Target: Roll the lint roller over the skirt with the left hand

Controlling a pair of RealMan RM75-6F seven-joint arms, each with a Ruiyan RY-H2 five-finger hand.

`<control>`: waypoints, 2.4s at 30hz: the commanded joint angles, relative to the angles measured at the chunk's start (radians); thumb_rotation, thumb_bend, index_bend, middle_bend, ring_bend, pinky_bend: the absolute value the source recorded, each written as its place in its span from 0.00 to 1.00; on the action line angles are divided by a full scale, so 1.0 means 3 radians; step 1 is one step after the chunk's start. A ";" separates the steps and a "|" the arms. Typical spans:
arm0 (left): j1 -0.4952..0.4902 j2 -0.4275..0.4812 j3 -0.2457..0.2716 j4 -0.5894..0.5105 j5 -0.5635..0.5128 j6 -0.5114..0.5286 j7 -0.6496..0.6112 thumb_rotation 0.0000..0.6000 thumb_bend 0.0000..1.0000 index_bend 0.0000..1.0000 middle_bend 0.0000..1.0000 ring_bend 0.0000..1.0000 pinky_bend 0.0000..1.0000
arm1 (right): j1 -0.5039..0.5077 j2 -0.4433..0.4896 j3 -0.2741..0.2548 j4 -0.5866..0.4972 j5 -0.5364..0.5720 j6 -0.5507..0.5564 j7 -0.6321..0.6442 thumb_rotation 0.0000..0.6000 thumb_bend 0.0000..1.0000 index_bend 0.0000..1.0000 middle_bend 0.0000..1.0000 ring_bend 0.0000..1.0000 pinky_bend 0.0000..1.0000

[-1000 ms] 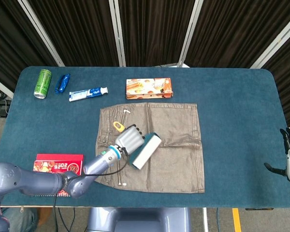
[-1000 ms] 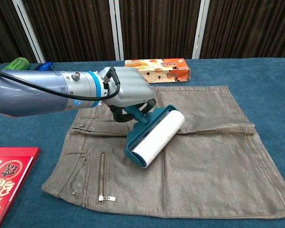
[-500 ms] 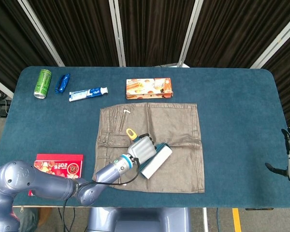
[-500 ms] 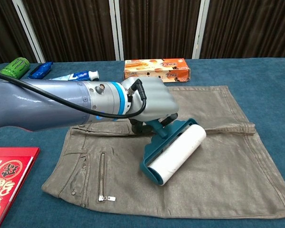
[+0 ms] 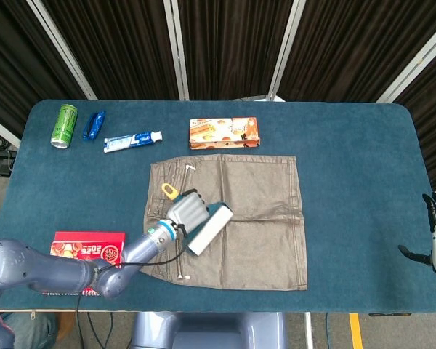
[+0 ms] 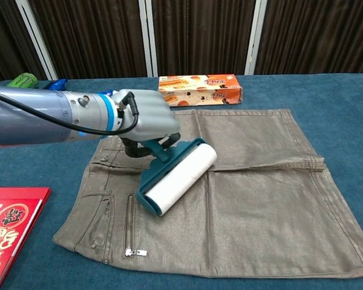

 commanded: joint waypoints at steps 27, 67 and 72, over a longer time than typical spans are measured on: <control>0.0105 -0.0026 0.0014 0.0031 0.0355 -0.0011 -0.0139 1.00 0.80 0.60 0.55 0.43 0.45 | -0.0009 0.0023 0.0002 -0.0046 -0.0029 0.0038 0.0010 1.00 0.00 0.00 0.00 0.00 0.00; 0.0588 0.0213 0.0352 0.0395 0.0426 0.0072 -0.0528 1.00 0.80 0.60 0.55 0.43 0.45 | -0.0037 0.0051 0.0020 -0.0105 -0.0027 0.0100 -0.0007 1.00 0.00 0.00 0.00 0.00 0.00; 0.0729 0.0295 0.0365 0.0499 0.0534 0.0096 -0.0721 1.00 0.81 0.60 0.55 0.43 0.45 | -0.0037 0.0052 0.0016 -0.0115 -0.0035 0.0103 -0.0020 1.00 0.00 0.00 0.00 0.00 0.00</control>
